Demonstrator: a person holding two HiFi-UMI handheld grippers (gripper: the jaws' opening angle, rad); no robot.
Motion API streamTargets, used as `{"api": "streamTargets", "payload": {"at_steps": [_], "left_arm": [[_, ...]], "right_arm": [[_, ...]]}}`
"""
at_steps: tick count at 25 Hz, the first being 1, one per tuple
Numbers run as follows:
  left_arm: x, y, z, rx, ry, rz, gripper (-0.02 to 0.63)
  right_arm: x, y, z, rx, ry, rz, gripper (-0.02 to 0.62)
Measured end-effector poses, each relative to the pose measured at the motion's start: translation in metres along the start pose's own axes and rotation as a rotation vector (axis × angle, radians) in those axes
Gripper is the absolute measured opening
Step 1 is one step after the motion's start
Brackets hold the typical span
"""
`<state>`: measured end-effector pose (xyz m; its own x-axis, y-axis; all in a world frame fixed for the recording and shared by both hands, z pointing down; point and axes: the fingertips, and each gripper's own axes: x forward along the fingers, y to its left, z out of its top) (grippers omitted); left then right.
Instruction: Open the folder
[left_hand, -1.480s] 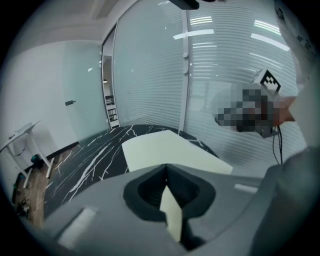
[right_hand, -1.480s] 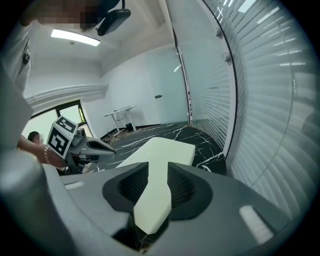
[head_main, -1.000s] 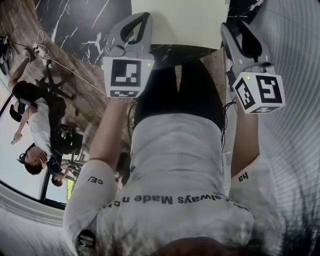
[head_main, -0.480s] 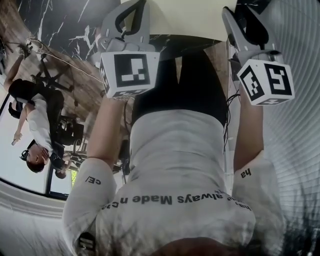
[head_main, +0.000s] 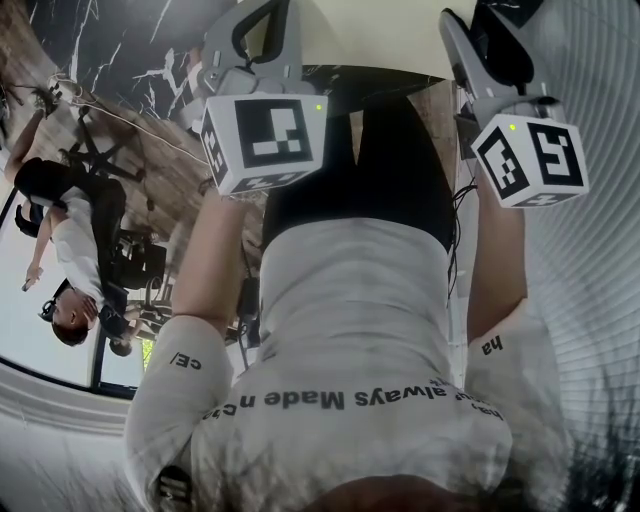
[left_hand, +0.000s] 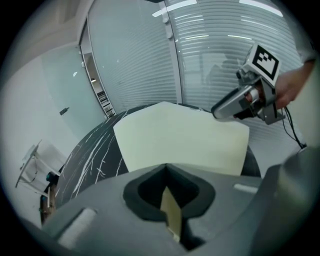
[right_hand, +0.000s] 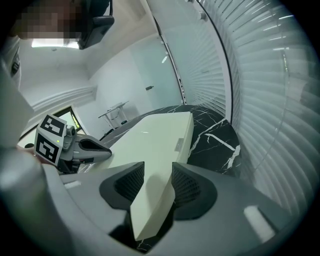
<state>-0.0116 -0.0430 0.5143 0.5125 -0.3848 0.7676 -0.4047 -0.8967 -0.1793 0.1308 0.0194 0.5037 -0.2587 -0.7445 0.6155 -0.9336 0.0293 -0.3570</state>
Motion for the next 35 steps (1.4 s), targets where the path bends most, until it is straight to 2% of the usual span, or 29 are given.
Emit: {"api": "streamTargets", "payload": {"at_steps": [6,11,18,19,20,21,22,23,25,27,28,32,35], "left_arm": [[0.002,-0.001,-0.002,0.003,0.014,-0.017,-0.002],[0.003,-0.002,-0.003,0.028,0.034,-0.019,-0.002],[0.004,-0.001,-0.004,0.024,0.051,-0.029,-0.002],[0.004,-0.001,-0.003,0.016,0.048,-0.034,-0.002],[0.004,-0.002,-0.003,0.006,0.044,-0.039,-0.002],[0.004,-0.002,-0.002,-0.002,0.042,-0.044,-0.002],[0.004,-0.002,-0.002,-0.003,0.042,-0.045,-0.002],[0.004,-0.002,-0.001,-0.003,0.043,-0.045,-0.002],[0.004,-0.002,-0.001,-0.011,0.040,-0.049,-0.002],[0.003,-0.002,-0.001,-0.018,0.037,-0.055,-0.002],[0.003,-0.002,-0.001,-0.017,0.036,-0.055,-0.002],[0.002,-0.001,0.000,-0.018,0.028,-0.050,-0.002],[0.002,-0.001,-0.001,-0.020,0.027,-0.050,-0.002]], "right_arm": [[-0.004,0.001,0.003,0.060,-0.025,0.012,0.157],[-0.009,0.005,0.010,0.078,-0.045,0.026,0.143],[-0.014,0.011,0.021,0.083,-0.061,0.050,0.144],[-0.015,0.018,0.023,0.082,-0.062,0.087,0.145],[-0.015,0.034,0.025,0.079,-0.060,0.154,0.032],[-0.013,0.056,0.027,0.064,-0.053,0.231,0.003],[-0.010,0.081,0.027,0.027,-0.039,0.286,0.002],[-0.005,0.101,0.027,-0.030,-0.027,0.305,0.006],[0.001,0.120,0.027,-0.101,-0.025,0.278,0.041],[0.002,0.111,0.023,-0.064,-0.022,0.241,0.083],[0.002,0.099,0.022,-0.040,-0.020,0.212,0.109],[-0.009,0.042,0.018,-0.022,-0.010,0.056,0.128],[-0.015,0.005,0.012,-0.007,0.013,-0.027,0.153]]}}
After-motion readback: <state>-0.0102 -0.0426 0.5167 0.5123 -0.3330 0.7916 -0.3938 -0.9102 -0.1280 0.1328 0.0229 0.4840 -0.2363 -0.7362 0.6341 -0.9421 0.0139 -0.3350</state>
